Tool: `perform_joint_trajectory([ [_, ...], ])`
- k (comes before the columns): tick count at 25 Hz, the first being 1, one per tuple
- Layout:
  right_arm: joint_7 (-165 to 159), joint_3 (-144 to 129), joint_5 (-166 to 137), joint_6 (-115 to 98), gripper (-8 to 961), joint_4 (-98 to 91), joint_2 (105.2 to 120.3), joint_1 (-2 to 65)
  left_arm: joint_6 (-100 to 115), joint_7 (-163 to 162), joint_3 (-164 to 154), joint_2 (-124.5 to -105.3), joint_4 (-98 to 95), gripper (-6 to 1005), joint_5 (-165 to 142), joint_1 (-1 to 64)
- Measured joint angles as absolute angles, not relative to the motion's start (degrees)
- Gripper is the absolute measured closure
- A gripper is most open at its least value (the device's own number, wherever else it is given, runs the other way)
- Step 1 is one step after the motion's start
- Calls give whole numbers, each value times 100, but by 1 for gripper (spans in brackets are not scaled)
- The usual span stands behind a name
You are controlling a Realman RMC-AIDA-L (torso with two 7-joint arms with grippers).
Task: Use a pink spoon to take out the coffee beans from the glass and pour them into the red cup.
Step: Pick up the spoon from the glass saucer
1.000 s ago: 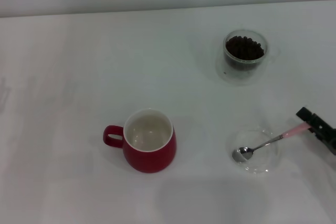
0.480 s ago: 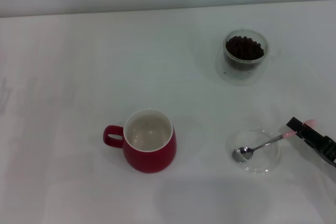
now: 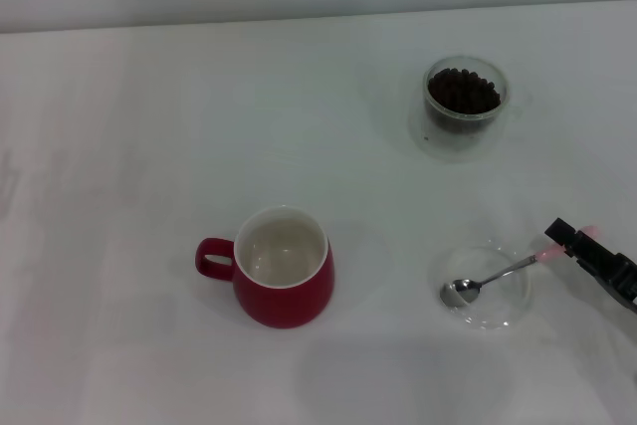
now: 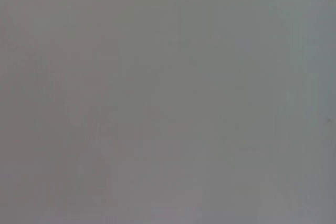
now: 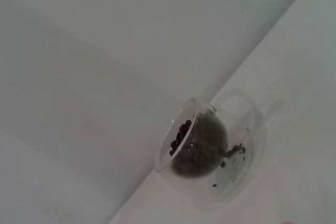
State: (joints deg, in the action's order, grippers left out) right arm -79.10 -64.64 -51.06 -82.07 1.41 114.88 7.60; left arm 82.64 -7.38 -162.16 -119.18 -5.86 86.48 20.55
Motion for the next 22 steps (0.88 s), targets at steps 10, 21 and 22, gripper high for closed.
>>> perform_joint_trajectory([
  [10, -7910, -6386, -5089, -8145, 459, 138, 11504, 774, 8271, -738, -16216, -11918, -589, 107, 8648, 2048],
  [21, -7910, -6321, -5088, -7945, 471, 100, 11522, 826, 8271, -738, -16216, -11918, -589, 107, 8648, 2039],
  [22, -7910, -6319, -5088, -7944, 472, 100, 11521, 826, 8271, -738, -16216, -11918, -589, 107, 8648, 2039],
])
